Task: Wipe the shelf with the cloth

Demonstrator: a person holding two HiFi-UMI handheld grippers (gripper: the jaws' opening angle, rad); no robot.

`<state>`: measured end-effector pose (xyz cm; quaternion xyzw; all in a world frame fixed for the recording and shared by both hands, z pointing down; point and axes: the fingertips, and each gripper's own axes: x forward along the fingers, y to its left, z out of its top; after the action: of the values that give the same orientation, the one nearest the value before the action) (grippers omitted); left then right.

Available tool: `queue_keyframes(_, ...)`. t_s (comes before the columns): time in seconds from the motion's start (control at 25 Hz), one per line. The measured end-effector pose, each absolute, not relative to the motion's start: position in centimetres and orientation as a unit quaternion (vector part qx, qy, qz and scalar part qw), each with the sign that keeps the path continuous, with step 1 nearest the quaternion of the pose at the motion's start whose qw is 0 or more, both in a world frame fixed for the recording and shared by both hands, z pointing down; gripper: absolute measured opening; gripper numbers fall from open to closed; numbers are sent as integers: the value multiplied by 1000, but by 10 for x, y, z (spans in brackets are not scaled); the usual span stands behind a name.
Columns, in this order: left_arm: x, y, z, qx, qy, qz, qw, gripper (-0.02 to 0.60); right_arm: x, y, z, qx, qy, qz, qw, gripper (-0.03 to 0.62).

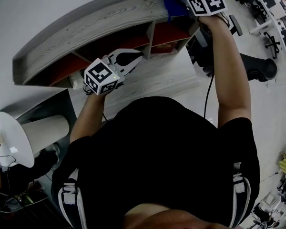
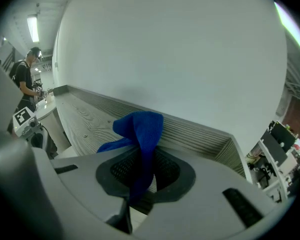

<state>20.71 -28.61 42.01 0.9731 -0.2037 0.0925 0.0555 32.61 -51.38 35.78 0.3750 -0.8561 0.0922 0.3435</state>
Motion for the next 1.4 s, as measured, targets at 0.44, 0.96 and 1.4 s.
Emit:
queue_keyframes(0.44, 219, -292, 423, 974, -197, 94, 57, 17, 356, -523, 358, 398, -848, 102, 334, 54)
queue_keyframes(0.96, 228, -292, 422, 976, -187, 94, 59, 17, 370, -524, 353, 412, -845, 106, 324, 54)
queue_keyframes(1.4, 218, -291, 425, 975, -192, 94, 60, 17, 368, -526, 355, 423, -832, 78, 351, 54)
